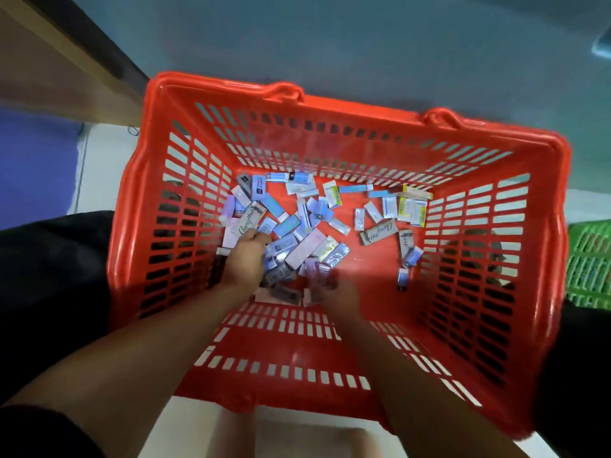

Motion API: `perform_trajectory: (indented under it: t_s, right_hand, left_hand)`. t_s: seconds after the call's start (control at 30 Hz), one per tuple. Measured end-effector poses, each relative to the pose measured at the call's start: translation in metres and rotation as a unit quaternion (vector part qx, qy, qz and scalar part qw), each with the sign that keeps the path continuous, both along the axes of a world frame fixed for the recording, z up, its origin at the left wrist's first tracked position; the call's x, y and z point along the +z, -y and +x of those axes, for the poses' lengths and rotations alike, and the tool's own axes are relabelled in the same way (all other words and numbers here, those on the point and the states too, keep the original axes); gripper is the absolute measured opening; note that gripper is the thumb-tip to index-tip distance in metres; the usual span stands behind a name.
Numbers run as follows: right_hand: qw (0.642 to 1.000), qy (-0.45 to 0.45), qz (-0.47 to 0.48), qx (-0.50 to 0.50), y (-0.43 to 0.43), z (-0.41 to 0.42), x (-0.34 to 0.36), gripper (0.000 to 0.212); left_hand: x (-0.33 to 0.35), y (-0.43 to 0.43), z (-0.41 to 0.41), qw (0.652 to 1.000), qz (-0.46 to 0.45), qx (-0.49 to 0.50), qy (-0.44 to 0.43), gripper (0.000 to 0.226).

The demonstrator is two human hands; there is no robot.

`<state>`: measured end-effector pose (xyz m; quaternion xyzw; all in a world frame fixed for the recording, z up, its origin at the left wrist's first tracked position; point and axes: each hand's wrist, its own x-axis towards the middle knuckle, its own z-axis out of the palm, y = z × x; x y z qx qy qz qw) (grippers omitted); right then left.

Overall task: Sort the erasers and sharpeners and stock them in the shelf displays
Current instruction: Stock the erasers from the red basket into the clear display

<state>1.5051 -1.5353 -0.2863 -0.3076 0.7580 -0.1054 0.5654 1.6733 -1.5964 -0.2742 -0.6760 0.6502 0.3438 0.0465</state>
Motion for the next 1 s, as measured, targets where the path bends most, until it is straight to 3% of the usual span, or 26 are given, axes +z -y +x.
perform_trajectory:
  t_s: [0.13,0.27,0.37,0.43,0.5,0.57,0.63,0.7,0.87,1.0]
  right_hand:
    - [0.971,0.041,0.015,-0.234,0.033,-0.005,0.003,0.024]
    - [0.949,0.057,-0.02,-0.311,0.044,-0.018,0.008,0.02]
    - [0.954,0.041,-0.073,-0.288,0.042,-0.033,0.016,0.039]
    - [0.957,0.035,-0.091,-0.272,0.042,-0.039,0.017,0.045]
    - [0.976,-0.007,-0.113,-0.186,0.04,-0.041,0.017,0.045]
    - [0.987,-0.084,-0.132,-0.026,0.038,-0.039,0.018,0.049]
    - [0.978,-0.154,-0.108,0.087,0.037,-0.035,0.018,0.075]
    - [0.966,-0.21,-0.078,0.13,0.038,-0.027,0.017,0.091]
    - [0.956,-0.223,-0.101,0.164,0.053,-0.015,0.004,0.082]
    - [0.966,-0.192,-0.143,0.098,0.055,-0.024,-0.001,0.066]
  left_hand:
    - [0.004,0.015,-0.003,0.992,0.008,0.077,-0.095,0.028]
    - [0.015,0.016,-0.004,0.963,0.021,0.181,-0.199,0.022]
    - [0.024,0.015,-0.011,0.931,0.031,0.254,-0.259,0.021]
    - [0.024,0.018,-0.019,0.939,0.042,0.224,-0.258,0.028]
    - [0.02,0.024,-0.026,0.962,0.017,0.17,-0.213,0.039]
    - [0.013,0.029,-0.031,0.984,-0.016,0.114,-0.133,0.056]
    - [0.006,0.03,-0.036,0.995,-0.001,0.081,-0.062,0.071]
    - [0.001,0.03,-0.043,0.998,0.009,0.067,-0.017,0.075]
    - [-0.01,0.034,-0.049,0.996,-0.002,0.086,0.009,0.074]
    - [-0.014,0.035,-0.045,0.987,0.01,0.154,-0.044,0.063]
